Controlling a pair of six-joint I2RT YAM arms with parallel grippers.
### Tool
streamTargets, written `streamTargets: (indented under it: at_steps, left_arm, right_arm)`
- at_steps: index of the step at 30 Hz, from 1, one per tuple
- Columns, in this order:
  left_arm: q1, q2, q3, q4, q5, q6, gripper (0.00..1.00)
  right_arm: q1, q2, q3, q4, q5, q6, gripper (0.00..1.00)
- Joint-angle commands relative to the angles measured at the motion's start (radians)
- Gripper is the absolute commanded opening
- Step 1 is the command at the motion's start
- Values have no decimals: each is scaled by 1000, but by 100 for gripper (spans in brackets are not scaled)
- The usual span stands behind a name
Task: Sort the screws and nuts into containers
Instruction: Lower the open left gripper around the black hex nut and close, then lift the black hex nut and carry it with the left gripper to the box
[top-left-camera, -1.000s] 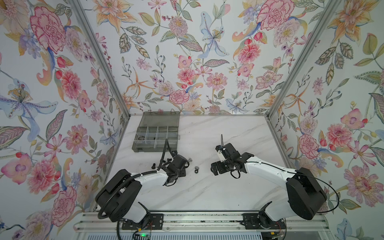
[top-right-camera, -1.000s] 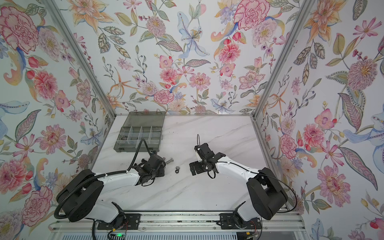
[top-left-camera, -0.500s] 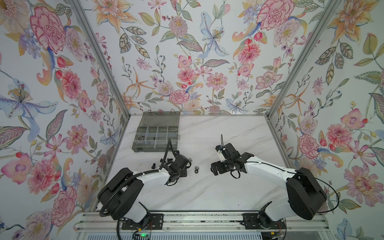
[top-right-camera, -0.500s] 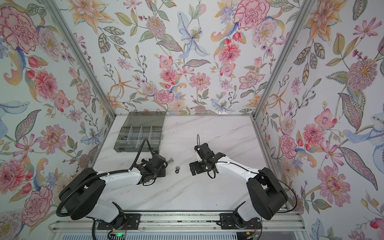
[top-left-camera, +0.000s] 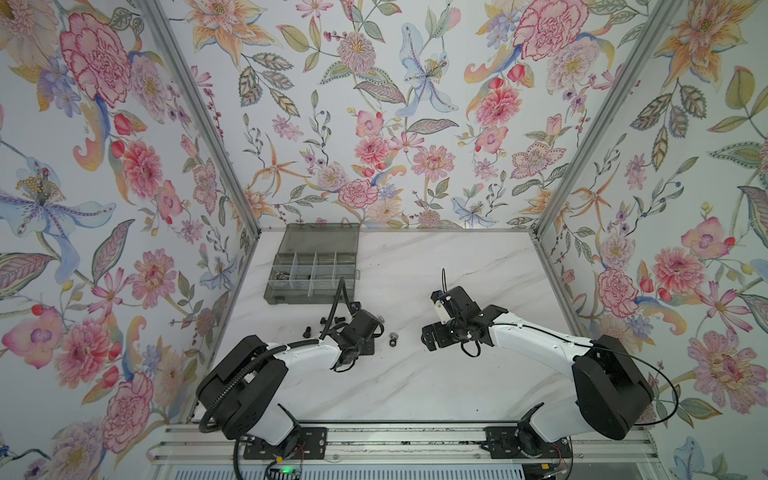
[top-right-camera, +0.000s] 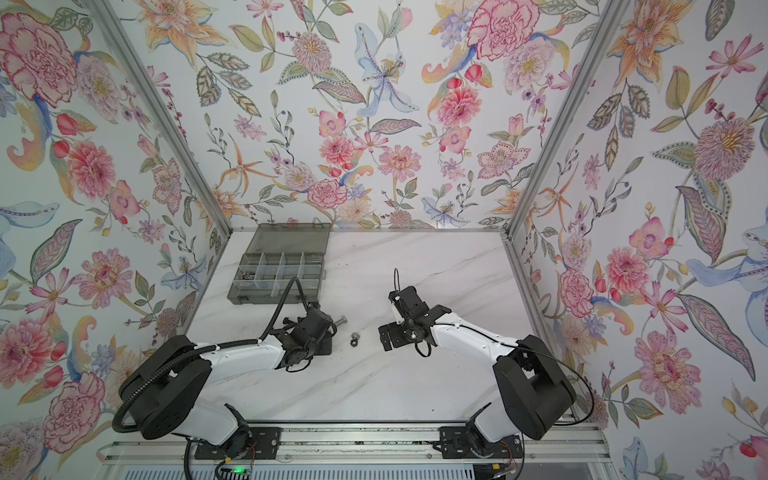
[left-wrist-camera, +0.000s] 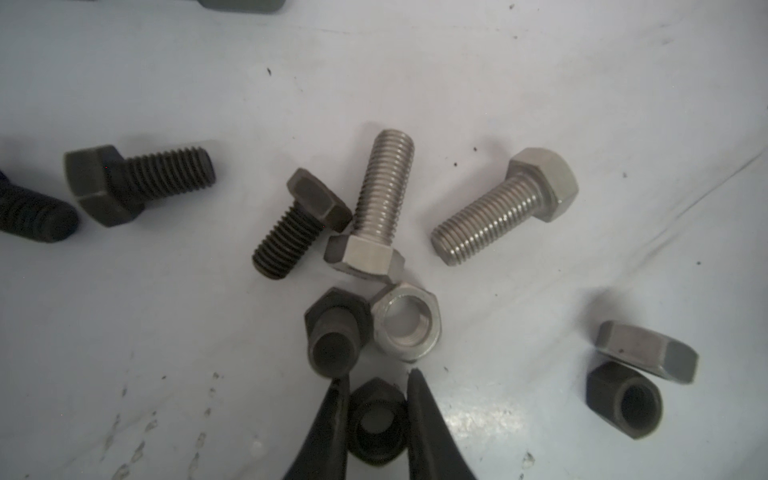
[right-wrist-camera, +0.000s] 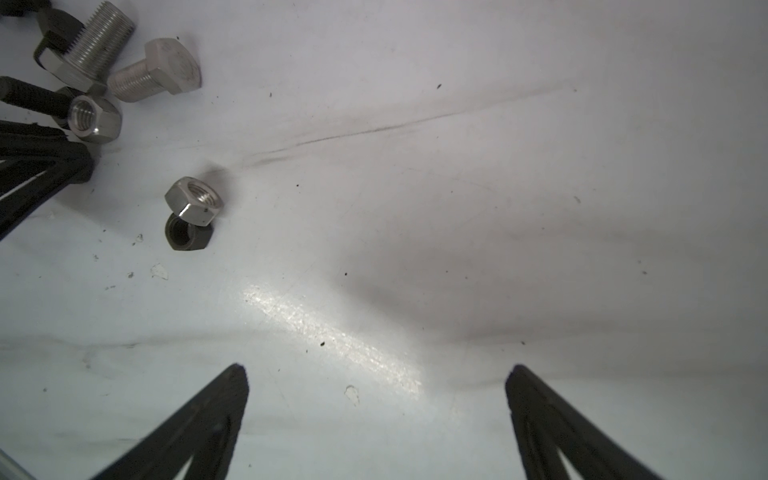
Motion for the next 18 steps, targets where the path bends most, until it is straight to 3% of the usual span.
streamTargets:
  at_steps: [1, 10, 13, 18]
  left_arm:
    - [-18, 14, -9, -116, 17, 9, 2]
    - [8, -203, 93, -258, -5, 92, 0]
    - [86, -293, 135, -282, -2, 149, 0]
    - [317, -331, 239, -277, 6, 275, 0]
  right_arm:
    - [-5, -7, -10, -11, 6, -2, 99]
    - [-5, -26, -18, -11, 7, -2, 99]
    - [-6, -28, -20, -11, 6, -2, 99]
    - [-5, -27, -17, -11, 3, -2, 99]
